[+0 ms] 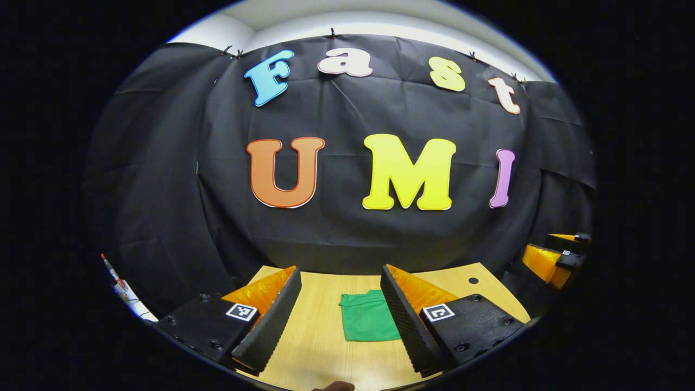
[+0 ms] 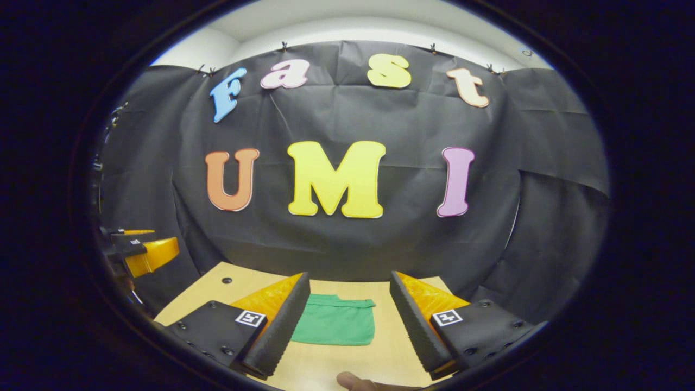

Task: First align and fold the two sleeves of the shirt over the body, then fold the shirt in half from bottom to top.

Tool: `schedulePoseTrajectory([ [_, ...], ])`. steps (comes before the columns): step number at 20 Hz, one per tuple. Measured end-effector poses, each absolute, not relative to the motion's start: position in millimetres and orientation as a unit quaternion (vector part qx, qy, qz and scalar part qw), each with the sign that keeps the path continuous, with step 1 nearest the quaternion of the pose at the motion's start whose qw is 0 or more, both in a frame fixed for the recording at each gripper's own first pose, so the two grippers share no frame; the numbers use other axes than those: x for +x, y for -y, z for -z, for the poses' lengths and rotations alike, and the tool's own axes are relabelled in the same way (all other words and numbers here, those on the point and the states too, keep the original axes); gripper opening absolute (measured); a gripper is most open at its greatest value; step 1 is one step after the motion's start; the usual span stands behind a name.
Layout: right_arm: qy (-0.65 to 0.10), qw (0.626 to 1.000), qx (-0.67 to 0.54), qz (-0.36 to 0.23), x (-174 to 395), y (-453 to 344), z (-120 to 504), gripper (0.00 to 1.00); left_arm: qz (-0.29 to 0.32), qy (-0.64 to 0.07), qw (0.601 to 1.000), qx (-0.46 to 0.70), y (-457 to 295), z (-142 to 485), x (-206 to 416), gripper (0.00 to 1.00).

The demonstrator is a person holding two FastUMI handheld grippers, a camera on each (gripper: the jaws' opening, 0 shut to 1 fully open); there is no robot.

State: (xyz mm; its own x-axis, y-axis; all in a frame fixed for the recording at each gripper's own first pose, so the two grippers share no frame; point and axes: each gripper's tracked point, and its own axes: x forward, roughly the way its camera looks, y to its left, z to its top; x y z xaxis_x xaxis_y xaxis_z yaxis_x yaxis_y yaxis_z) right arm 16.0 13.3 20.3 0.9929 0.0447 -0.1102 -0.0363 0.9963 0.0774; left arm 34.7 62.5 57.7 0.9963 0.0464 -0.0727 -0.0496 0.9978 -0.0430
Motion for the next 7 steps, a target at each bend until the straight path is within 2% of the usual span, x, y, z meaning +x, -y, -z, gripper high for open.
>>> schedulePoseTrajectory([
  [7,-0.025,0.999,0.036,0.004,-25,6,-25,0.94,-0.016,-0.017,0.999,-0.034,-43,-61,-17,0.95],
])
